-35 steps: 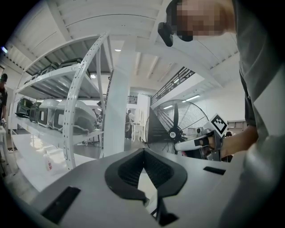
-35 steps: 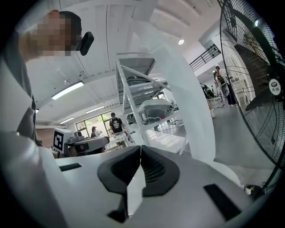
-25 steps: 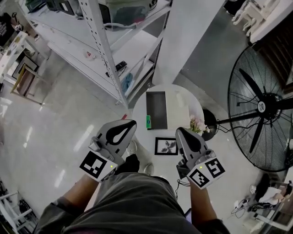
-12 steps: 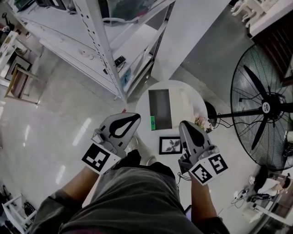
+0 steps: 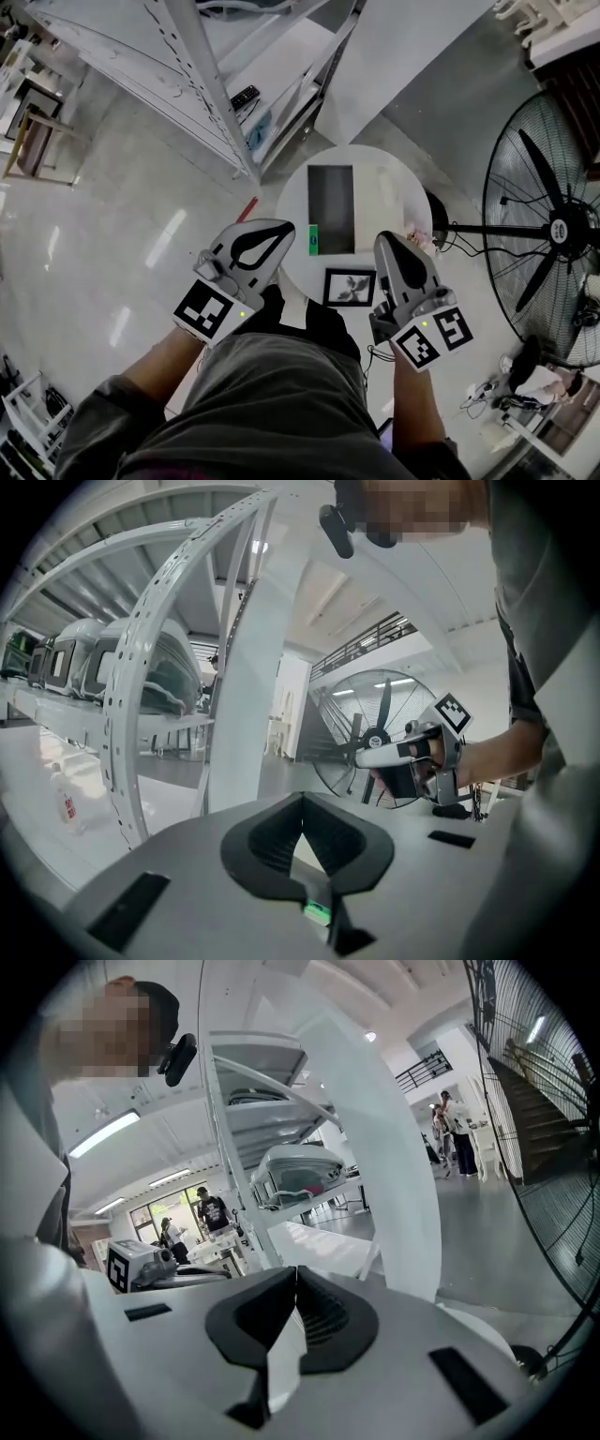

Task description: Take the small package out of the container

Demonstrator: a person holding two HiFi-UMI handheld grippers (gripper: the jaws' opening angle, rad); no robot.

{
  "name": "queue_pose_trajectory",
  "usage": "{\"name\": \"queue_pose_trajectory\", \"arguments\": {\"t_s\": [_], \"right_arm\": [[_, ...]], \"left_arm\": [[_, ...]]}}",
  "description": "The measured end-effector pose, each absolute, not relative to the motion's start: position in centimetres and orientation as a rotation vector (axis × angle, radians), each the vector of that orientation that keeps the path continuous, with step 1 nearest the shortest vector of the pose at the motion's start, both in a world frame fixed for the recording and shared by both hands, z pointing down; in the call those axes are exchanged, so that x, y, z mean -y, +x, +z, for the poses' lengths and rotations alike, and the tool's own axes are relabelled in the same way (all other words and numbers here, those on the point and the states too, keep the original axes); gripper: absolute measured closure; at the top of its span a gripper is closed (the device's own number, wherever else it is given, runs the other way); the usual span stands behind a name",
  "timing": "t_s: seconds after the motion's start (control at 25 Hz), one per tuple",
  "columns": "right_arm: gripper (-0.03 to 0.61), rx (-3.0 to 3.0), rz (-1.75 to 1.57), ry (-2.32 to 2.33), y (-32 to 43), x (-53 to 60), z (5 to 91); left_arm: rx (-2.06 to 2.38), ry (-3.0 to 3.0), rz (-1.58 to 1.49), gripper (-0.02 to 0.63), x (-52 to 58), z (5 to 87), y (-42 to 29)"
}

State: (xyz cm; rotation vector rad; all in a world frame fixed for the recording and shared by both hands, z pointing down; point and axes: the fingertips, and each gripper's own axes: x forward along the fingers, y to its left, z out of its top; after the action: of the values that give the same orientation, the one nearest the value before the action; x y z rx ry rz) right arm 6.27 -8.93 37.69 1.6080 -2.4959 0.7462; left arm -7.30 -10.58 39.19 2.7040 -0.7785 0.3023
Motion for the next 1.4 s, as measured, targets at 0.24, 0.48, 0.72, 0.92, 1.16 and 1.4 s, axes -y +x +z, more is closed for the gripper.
{"name": "queue_pose_trajectory", "arguments": {"t_s": [0.24, 0.48, 0.72, 0.92, 1.16, 1.4], "right_arm": [[0.557, 2.516, 0.763, 1.495, 7.3, 10.5, 40.8], [0.557, 2.551, 0.803, 1.339, 8.0, 11.9, 44.3], [0.557, 2.567, 0.853, 1.243, 8.7, 12.1, 47.1], [0.557, 2.556, 0.893, 1.195, 9.3, 11.5, 49.4], [0.557, 2.537, 0.916, 1.142, 9.2, 10.5, 51.7], [0.557, 2.516, 0.925, 1.099, 8.8, 9.2, 53.4]], "left_arm": [[0.891, 2.604, 0.353, 0.598, 10.2, 43.7, -6.1], [0.993, 2.509, 0.393, 0.598, 9.2, 47.8, -4.3], [1.084, 2.416, 0.418, 0.551, 8.2, 51.3, -2.9], [1.142, 2.344, 0.456, 0.508, 7.2, 54.6, -3.0], [1.194, 2.334, 0.455, 0.457, 6.1, 57.7, -3.4], [1.221, 2.299, 0.449, 0.413, 4.5, 60.5, -3.3]]}}
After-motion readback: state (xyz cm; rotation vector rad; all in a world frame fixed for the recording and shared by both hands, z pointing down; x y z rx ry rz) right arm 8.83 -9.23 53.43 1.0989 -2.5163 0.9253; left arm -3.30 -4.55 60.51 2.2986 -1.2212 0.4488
